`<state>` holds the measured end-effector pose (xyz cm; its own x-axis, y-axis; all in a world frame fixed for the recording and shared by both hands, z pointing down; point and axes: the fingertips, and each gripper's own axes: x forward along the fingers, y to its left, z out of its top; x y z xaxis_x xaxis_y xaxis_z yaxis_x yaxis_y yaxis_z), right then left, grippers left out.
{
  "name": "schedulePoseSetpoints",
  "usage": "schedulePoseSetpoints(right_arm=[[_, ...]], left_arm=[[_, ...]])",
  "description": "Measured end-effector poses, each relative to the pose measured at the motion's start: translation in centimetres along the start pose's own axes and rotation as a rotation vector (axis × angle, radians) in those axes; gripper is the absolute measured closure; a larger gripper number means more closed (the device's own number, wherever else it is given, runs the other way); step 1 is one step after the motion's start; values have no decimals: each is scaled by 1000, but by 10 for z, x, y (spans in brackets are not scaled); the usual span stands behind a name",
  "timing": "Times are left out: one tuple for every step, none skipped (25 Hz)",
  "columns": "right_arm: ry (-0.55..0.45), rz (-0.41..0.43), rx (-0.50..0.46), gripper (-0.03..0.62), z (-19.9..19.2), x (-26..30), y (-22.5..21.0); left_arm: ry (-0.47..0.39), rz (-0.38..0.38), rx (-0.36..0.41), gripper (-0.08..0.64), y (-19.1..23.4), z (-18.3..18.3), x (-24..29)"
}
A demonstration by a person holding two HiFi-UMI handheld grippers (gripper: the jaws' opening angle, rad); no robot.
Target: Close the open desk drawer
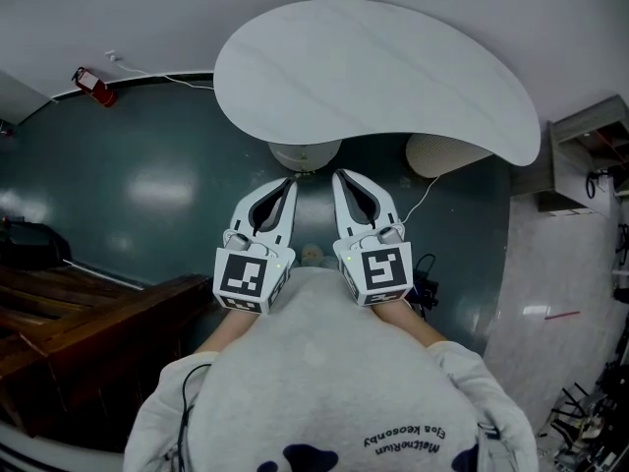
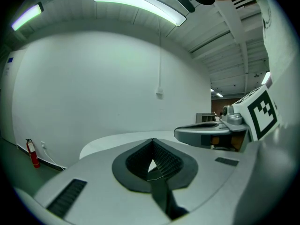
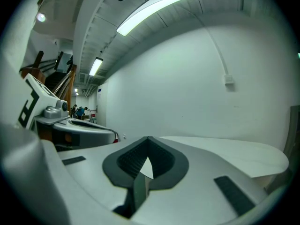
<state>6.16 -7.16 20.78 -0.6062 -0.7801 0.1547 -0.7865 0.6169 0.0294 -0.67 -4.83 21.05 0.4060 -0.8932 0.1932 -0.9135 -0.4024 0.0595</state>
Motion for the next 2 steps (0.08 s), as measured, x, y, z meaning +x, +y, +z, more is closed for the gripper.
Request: schedulePoseSetpoints(right_arm=[[0,-2,2,577,0,1,-2],[-1,-5,5,577,-1,2,-5]], left_arm=[[-1,-1,2,552,0,0,2],[-1,-2,4,552,-1,0,3]])
